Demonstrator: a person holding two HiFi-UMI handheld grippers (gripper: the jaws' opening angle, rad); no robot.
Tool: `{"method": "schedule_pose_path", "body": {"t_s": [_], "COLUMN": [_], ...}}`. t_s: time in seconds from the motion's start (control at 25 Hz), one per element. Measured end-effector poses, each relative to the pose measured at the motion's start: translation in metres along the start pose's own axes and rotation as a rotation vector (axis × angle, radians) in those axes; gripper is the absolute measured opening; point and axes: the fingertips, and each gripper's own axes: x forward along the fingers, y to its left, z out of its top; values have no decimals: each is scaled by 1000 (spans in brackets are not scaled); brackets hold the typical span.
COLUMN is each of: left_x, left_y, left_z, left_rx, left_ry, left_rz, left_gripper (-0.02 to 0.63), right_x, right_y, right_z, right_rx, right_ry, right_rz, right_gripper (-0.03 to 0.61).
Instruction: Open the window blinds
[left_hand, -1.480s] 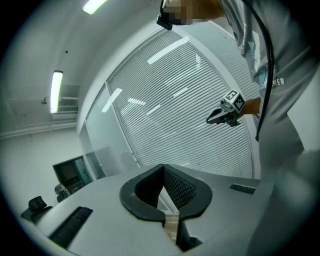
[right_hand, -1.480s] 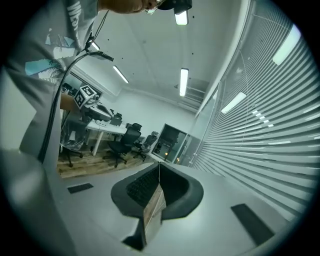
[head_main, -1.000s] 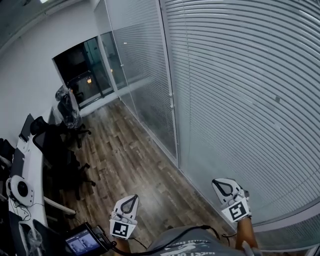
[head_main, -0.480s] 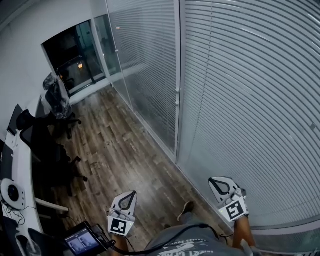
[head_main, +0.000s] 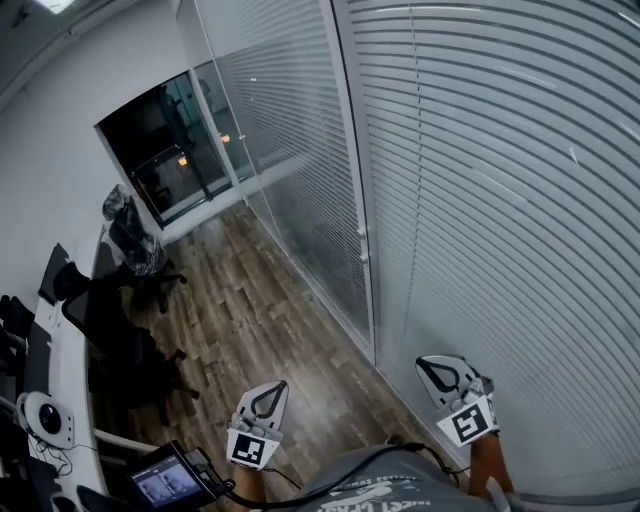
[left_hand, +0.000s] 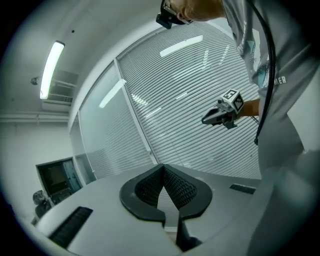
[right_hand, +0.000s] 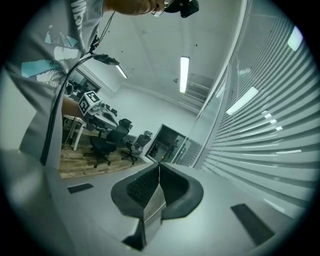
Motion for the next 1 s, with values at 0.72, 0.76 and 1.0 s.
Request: {"method": "schedule_pose_path", "body": {"t_s": [0.72,0.76,1.0], "left_x": [235,251,339], "left_y": [30,36,81], "left_z": [-40,-48,-51], "left_rx": [35,55,100], "left_ry": [-85,-90,-112], "left_rz": [-189,-200,-243], "left_gripper": [2,2,2], "right_x": [77,83,107], "right_y": [-44,-43,-74], "right_z": [-64,-68,-63], "right_rx": [25,35,18], "right_ry": [-14,-7,111], "right_rz": [8,-7,-106], "right_gripper": [2,3,2]}}
